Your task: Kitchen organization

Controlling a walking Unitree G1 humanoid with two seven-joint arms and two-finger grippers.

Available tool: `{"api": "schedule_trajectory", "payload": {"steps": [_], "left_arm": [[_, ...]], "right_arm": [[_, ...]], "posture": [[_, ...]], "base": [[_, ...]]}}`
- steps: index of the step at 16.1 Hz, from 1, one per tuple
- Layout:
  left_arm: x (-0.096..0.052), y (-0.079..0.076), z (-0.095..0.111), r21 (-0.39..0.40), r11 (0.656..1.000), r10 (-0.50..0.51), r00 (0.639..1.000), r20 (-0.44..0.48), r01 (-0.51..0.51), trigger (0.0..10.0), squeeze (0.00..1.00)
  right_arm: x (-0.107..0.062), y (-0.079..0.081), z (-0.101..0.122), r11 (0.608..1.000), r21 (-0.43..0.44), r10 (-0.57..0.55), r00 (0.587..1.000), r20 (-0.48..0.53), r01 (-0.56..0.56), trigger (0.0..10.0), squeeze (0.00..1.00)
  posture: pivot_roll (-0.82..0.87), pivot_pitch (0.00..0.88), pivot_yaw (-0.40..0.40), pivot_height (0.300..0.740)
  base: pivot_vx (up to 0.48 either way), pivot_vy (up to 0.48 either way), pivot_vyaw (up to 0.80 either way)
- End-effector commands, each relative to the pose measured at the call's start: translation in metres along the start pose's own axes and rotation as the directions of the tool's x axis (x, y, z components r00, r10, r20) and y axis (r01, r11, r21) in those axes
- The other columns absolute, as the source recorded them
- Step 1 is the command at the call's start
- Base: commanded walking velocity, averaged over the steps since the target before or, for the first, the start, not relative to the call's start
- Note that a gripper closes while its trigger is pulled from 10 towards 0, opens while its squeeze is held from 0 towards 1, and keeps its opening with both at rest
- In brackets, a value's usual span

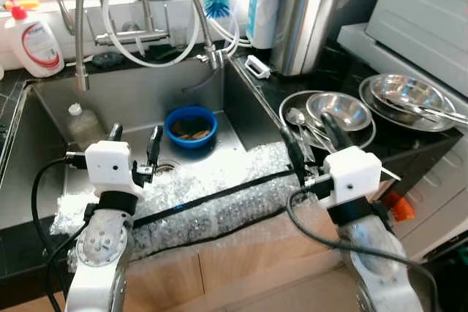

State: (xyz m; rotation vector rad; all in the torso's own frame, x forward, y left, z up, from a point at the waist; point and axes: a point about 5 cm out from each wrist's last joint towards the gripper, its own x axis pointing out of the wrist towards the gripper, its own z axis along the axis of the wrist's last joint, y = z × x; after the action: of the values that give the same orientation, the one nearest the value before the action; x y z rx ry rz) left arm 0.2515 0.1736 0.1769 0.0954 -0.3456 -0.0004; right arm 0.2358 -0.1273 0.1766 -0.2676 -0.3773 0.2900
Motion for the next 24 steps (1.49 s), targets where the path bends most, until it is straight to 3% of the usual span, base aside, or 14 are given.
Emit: {"api": "schedule_trajectory", "payload": {"steps": [1,4,5,10,14,19,24], "left_arm": [[-0.001,-0.001,-0.001,-0.002,1.0,-0.004,1.0,0.002,0.004,10.0,0.0],[-0.001,-0.004,-0.004,0.002,1.0,-0.025,1.0,-0.005,0.025,10.0,0.0],[-0.001,-0.005,-0.004,0.002,1.0,-0.027,1.0,-0.007,0.027,10.0,0.0],[0.001,-0.005,-0.002,0.011,1.0,-0.029,1.0,0.009,0.028,10.0,0.0],[-0.001,-0.007,-0.002,0.012,0.999,-0.035,0.999,0.012,0.035,10.0,0.0],[-0.002,-0.008,-0.004,0.016,0.999,-0.039,0.999,0.004,0.039,10.0,0.0],[-0.003,-0.009,-0.004,0.018,0.999,-0.04,0.999,0.0,0.04,10.0,0.0]], "right_arm": [[-0.003,0.001,0.003,1.0,-0.02,0.013,1.0,-0.003,-0.013,10.0,0.0],[-0.017,-0.008,-0.013,0.998,-0.058,-0.02,0.994,-0.106,0.014,10.0,0.0],[-0.019,-0.013,-0.024,0.998,-0.03,-0.062,0.986,-0.154,0.058,10.0,0.0],[-0.004,-0.008,-0.03,0.999,0.03,-0.039,0.99,-0.133,0.043,10.0,0.0],[-0.001,-0.008,-0.038,0.985,0.152,-0.056,0.985,-0.162,0.081,10.0,0.0],[-0.006,0.002,-0.049,0.982,0.187,0.001,0.978,-0.211,0.039,10.0,0.0],[-0.008,0.0,-0.056,0.983,0.176,-0.004,0.968,-0.249,0.049,10.0,0.0]], "posture": [[0.0,0.034,-0.023,0.74],[0.0,0.032,-0.023,0.74],[0.0,0.028,-0.025,0.74],[0.01,0.013,-0.028,0.74],[0.01,0.004,-0.031,0.74],[0.01,0.018,-0.036,0.74],[0.02,0.029,-0.038,0.74]], "base": [[0.0,0.0,0.0],[0.0,0.0,0.0],[0.0,0.0,0.0],[0.0,0.0,0.0],[0.0,0.0,0.0],[0.0,0.0,0.0],[0.0,0.0,0.0]]}}
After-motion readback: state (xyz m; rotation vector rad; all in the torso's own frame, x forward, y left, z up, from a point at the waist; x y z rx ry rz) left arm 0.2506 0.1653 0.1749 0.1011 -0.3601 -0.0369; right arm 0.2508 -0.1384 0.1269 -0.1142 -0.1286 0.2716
